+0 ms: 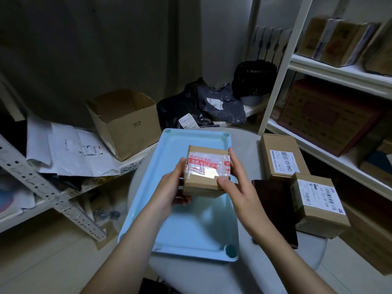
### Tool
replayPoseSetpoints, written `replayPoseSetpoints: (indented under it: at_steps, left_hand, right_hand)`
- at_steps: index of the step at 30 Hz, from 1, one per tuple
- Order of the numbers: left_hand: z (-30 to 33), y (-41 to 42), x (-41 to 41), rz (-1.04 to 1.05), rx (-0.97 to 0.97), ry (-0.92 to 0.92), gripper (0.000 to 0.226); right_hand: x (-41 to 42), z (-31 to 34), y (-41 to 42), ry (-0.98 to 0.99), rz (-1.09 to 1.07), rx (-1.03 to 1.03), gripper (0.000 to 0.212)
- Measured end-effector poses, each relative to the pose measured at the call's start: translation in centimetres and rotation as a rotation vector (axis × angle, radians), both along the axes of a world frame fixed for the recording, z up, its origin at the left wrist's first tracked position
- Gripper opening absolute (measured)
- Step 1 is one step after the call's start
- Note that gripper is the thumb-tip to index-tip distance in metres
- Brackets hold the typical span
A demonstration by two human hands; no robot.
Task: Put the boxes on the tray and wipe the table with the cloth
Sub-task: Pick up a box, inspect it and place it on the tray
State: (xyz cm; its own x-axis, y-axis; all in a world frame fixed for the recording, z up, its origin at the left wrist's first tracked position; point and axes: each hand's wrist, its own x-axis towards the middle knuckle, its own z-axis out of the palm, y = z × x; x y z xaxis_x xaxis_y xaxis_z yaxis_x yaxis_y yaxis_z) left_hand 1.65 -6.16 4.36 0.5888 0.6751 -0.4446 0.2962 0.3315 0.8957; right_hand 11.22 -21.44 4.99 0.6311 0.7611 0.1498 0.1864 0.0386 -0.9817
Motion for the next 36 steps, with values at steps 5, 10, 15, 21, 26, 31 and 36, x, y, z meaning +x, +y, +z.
replayPoseSetpoints:
  at_steps: [5,10,15,21,26,31,36]
  left_hand:
    - [-0.4,-0.6,-0.5,0.067,-0.025,-0.085,0.048]
    - [-0.2,-0.8,-0.8,0.078,-0.063,-0.067,0.027]
    - [0.0,-0.1,-1.3,-0.005,-0.03,-0.014,0.043]
    - [-0.7,-0.1,-1.8,-0.018,-0.001,-0.021,0.036]
    - [-0.2,-0.3,-2.1,-0.012,0.046,-0.029,0.043]
    - [-0.7,0.0,-2.2,-0.04,0.166,-0.072,0.04]
    - [-0.9,-0.4,-3.4,-0.172,0.248,-0.409,0.046]
  right_hand:
    - [-0.1,-0.1,0.0,0.118,0.106,0.03,0.054]
    - [0.5,-0.2,0.0,0.248,0.213,0.011,0.069]
    - [0.0,-0.2,1.1,0.378,0.087,-0.022,0.062]
    - [-0.1,-1.0,1.5,0.462,0.068,-0.059,0.064]
    - [-0.3,-1.4,1.6,0.467,0.046,-0.074,0.061]
    - [-0.1,-0.1,1.8,0.43,-0.113,-0.125,0.036]
    - [0.1,0.6,1.4,0.41,-0.064,-0.177,0.041]
